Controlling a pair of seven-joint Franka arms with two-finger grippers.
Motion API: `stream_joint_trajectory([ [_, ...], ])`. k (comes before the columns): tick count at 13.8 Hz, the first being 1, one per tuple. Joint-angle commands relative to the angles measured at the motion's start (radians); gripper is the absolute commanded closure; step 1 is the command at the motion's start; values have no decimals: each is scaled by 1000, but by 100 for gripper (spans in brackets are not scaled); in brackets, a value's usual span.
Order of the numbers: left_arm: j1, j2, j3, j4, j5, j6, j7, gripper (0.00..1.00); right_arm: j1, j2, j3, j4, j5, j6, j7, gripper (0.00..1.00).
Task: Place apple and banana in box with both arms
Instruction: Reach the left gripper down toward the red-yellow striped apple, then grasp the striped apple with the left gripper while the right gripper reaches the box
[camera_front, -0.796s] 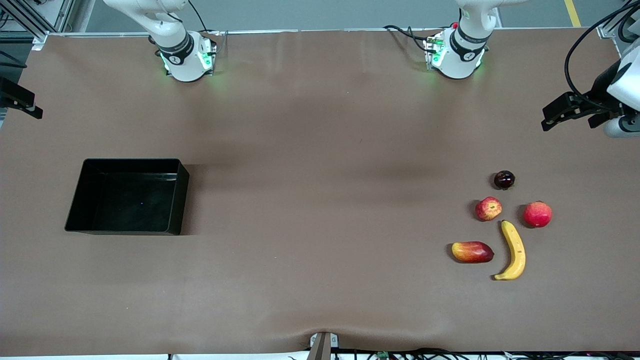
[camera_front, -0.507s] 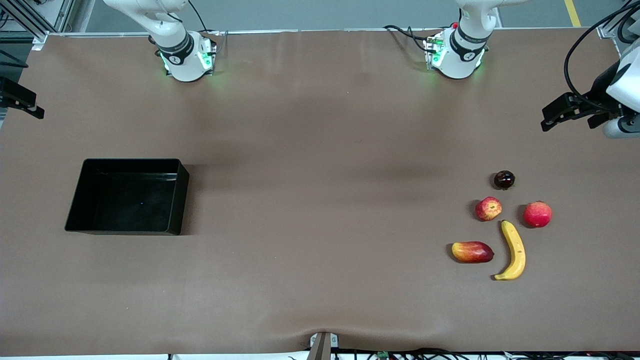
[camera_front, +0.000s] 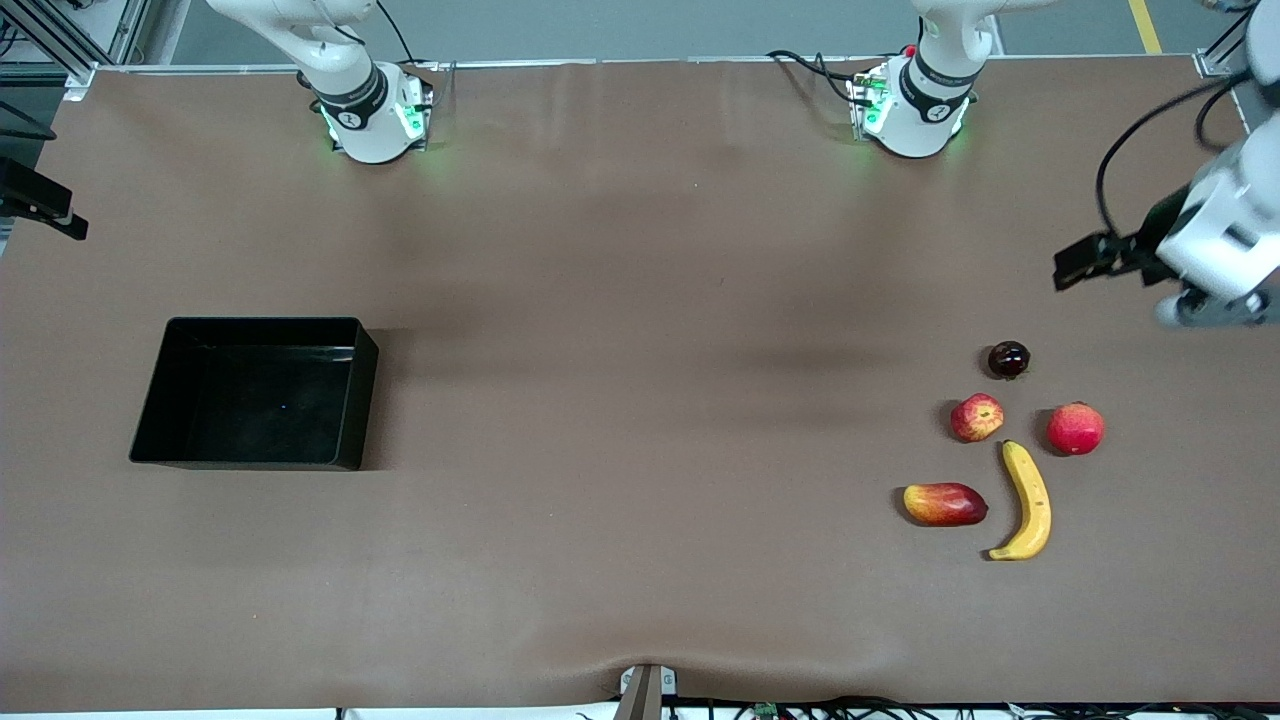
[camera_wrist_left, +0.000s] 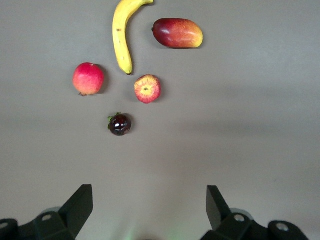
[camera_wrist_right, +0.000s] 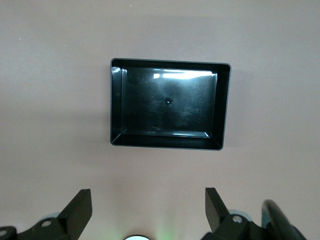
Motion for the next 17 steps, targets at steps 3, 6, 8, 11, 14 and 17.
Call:
stream_joint_trajectory([
  [3,48,36,-3,-262,19,355,-8,0,-42,24,-1,4,22,3,7,0],
  [6,63,123,0,-333,20,548,-5,0,-85,70,-4,3,15,45,7,0],
  [8,77,197,-2,-333,68,621,2,0,-127,127,-4,3,19,72,5,0],
  [11,91,292,-3,-339,125,687,2,0,-164,251,-4,3,7,92,2,0],
  [14,100,361,-5,-338,123,763,-10,0,-240,317,-1,-8,28,176,2,0],
  [17,99,398,-6,-338,122,784,-12,0,-280,452,-1,-9,82,265,-14,0],
])
